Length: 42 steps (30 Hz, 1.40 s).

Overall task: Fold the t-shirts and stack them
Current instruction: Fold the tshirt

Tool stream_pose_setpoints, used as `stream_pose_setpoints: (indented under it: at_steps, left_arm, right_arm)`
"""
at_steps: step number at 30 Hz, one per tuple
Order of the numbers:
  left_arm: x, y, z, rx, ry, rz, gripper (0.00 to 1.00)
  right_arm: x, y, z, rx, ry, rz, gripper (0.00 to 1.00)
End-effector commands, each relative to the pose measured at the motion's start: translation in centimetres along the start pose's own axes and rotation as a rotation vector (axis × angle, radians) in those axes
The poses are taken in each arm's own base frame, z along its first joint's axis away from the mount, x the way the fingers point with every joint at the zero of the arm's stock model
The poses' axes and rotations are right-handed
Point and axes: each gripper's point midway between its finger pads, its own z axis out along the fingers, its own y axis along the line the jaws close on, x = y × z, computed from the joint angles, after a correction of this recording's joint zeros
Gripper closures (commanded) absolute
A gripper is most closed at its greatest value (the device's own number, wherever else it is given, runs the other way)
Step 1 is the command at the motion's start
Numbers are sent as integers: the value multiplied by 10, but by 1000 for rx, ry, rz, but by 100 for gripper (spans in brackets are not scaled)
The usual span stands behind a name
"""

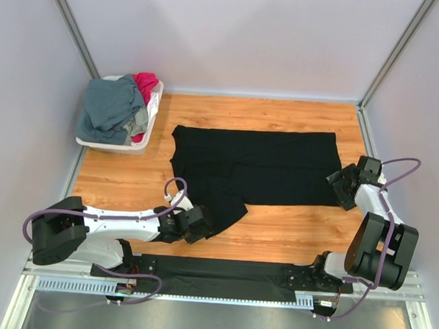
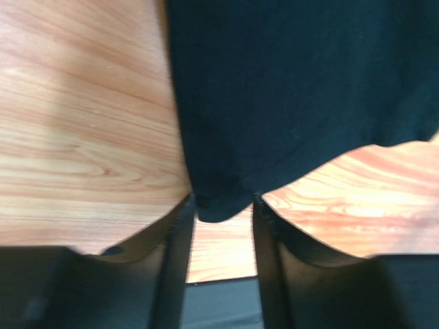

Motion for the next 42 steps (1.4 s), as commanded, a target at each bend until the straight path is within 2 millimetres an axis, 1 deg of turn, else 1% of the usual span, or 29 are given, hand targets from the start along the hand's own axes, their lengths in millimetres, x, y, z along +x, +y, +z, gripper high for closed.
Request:
stream_pose_setpoints:
  at_steps: [1,3,4,6,7,8,9,11,12,13,16,20,23,24,26,30,31,33,34,38,40,42]
  left_arm:
    - [-2,13,0,-85,-31,-23,58]
    - [-2,15,-1,-90,-36,-37,67]
    - [-3,15,0,-88,-39,-39,69]
    - [-4,17,1,-87,-44,-44,82]
    - [-5,17,1,-88,-50,-45,93]
    - [-6,17,2,-87,-55,-47,99]
    - [-7,18,1,-85,-58,-43,100]
    - [-9,15,-1,-72,-68,-34,100]
    - [-11,12,-3,-63,-73,-26,100]
    - [-15,16,-5,-78,-93,-14,100]
    - [-26,7,-14,-49,-132,17,100]
    - [-37,-2,-23,-28,-176,51,100]
    - [-45,-7,-29,-17,-206,83,100]
    - [-48,-9,-31,-11,-224,92,100]
    - [-53,-10,-35,-7,-241,106,100]
    - [-64,-13,-41,9,-291,148,100]
    - [-66,-16,-43,22,-298,157,100]
    - [-69,-18,-44,25,-315,185,100]
    - [-70,-19,-45,29,-320,187,100]
    - [-78,-20,-48,28,-360,173,100]
    - [-80,-19,-47,30,-370,175,100]
    - [-81,-19,-46,43,-365,159,100]
  right_arm:
    - [-14,6,-3,-23,-59,5,22]
    - [-12,3,0,-14,-51,4,22]
    - [-12,2,0,-11,-49,4,22]
    - [-11,-1,2,-6,-45,-3,24]
    - [-9,-3,3,-1,-42,-2,24]
    - [-10,-4,3,0,-44,1,24]
    - [-9,-5,3,1,-43,0,25]
    - [-9,-6,2,-2,-47,-4,26]
    - [-9,-6,2,-2,-47,-7,28]
    - [-9,-6,1,-5,-48,-13,30]
    - [-3,-8,0,-8,-34,-28,31]
    - [3,-18,-1,19,-22,-52,32]
    - [9,-24,1,34,-4,-69,35]
    - [6,-31,2,71,-25,-72,36]
    - [2,-37,4,97,-41,-62,36]
    - [-10,-41,6,125,-54,-13,36]
    - [-17,-39,5,128,-67,-5,36]
    - [-25,-44,3,156,-83,12,36]
    - [-33,-42,1,162,-101,15,36]
    - [-42,-51,0,220,-125,5,36]
    - [-47,-51,4,219,-135,12,37]
    - [-49,-52,7,220,-137,13,42]
